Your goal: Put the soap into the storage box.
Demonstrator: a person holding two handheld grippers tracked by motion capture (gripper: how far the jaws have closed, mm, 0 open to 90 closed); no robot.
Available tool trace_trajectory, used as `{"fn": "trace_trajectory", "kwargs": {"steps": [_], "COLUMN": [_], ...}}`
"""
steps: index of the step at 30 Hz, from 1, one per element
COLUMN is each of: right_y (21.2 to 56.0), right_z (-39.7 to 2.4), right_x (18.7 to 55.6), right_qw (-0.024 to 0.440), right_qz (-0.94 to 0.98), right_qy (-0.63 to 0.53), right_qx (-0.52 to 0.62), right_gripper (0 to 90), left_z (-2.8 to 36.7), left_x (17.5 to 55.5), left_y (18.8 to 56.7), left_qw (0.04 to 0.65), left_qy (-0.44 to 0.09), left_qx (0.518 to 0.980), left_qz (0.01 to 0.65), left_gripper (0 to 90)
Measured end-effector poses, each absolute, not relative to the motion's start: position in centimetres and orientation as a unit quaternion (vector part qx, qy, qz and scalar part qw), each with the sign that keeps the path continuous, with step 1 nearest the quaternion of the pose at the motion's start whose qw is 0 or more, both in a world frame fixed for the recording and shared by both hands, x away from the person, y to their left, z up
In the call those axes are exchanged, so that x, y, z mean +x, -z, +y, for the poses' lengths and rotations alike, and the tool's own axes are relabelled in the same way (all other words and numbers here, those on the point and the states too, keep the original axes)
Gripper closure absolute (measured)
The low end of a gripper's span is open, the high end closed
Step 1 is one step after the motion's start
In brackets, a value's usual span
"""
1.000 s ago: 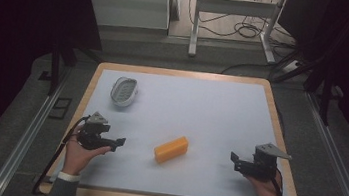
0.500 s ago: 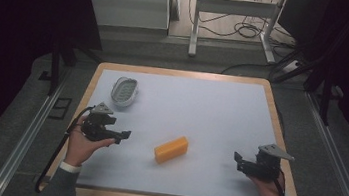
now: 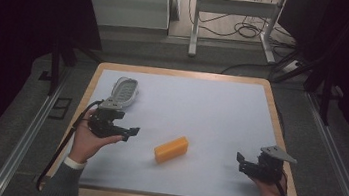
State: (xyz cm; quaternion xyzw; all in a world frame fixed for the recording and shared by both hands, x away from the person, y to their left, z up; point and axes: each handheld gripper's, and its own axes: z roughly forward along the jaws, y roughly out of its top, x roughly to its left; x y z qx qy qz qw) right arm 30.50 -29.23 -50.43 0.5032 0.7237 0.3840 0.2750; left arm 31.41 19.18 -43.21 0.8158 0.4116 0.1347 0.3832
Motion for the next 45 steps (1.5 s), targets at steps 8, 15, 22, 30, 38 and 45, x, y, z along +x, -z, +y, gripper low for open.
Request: {"fn": "trace_trajectory", "kwargs": {"steps": [8, 15, 22, 30, 38, 45], "right_y": [50.4, 50.4, 50.5, 50.6, 50.7, 50.8], "right_z": [-29.6, -29.7, -29.9, -30.2, -30.4, -30.3], "right_x": [30.2, 30.1, 30.1, 30.1, 30.2, 30.2], "right_qw": [0.278, 0.281, 0.283, 0.287, 0.285, 0.283], "right_qz": [0.72, 0.719, 0.718, 0.717, 0.716, 0.718], "right_qy": [-0.381, -0.379, -0.375, -0.37, -0.368, -0.365], "right_qx": [0.508, 0.51, 0.513, 0.516, 0.519, 0.521], "right_gripper": [5.7, 5.7, 5.7, 5.7, 5.7, 5.7], "left_z": [17.1, 15.9, 14.0, 11.6, 10.8, 10.4], "left_x": [31.9, 32.1, 32.0, 32.2, 32.4, 32.2], "left_y": [42.1, 41.3, 41.4, 41.7, 41.9, 42.1], "left_qw": [0.37, 0.361, 0.354, 0.35, 0.353, 0.349], "left_qy": [-0.136, -0.136, -0.139, -0.123, -0.12, -0.113], "left_qx": [0.833, 0.844, 0.853, 0.864, 0.866, 0.869], "left_qz": [0.388, 0.372, 0.358, 0.339, 0.334, 0.33], "left_gripper": [18.5, 18.5, 18.5, 18.9, 19.0, 19.1]}}
